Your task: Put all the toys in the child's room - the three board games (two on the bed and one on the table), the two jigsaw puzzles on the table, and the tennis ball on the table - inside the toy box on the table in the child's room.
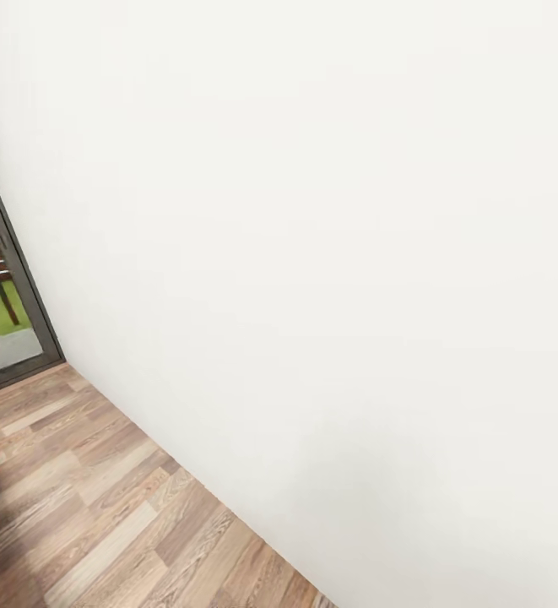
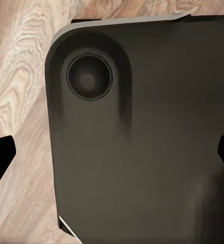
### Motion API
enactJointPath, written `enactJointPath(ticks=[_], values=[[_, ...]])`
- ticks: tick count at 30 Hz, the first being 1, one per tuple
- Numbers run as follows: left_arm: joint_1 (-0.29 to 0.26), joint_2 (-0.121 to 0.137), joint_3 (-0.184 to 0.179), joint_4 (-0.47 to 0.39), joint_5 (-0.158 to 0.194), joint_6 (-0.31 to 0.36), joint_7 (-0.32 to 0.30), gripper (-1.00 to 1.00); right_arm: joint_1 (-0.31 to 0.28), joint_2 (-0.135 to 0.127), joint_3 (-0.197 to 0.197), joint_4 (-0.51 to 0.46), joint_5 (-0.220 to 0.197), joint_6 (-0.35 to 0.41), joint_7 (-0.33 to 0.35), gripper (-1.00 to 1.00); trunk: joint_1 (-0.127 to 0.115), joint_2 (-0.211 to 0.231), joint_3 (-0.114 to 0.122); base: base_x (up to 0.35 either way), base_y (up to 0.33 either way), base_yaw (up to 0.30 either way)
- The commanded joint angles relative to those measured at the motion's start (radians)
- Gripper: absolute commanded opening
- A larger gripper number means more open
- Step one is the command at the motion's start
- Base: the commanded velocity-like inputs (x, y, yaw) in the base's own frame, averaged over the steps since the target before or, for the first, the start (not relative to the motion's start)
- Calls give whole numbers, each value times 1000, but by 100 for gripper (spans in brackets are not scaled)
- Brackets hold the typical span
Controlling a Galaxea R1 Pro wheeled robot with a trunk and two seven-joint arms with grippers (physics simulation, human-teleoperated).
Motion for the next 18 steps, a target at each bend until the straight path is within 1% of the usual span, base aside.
enactJointPath(ticks=[1,13,18], values=[[0,0,0,0,-1,-3,0,100,0,0,0,0,-1,-3,0,100,-4,7,2,0,0,264],[0,0,2,0,2,-14,0,100,0,0,0,0,-1,-4,-1,100,-50,91,31,0,0,264],[0,2,9,0,6,-17,-1,100,0,0,0,0,-1,-4,-1,100,-69,126,44,0,0,264]])
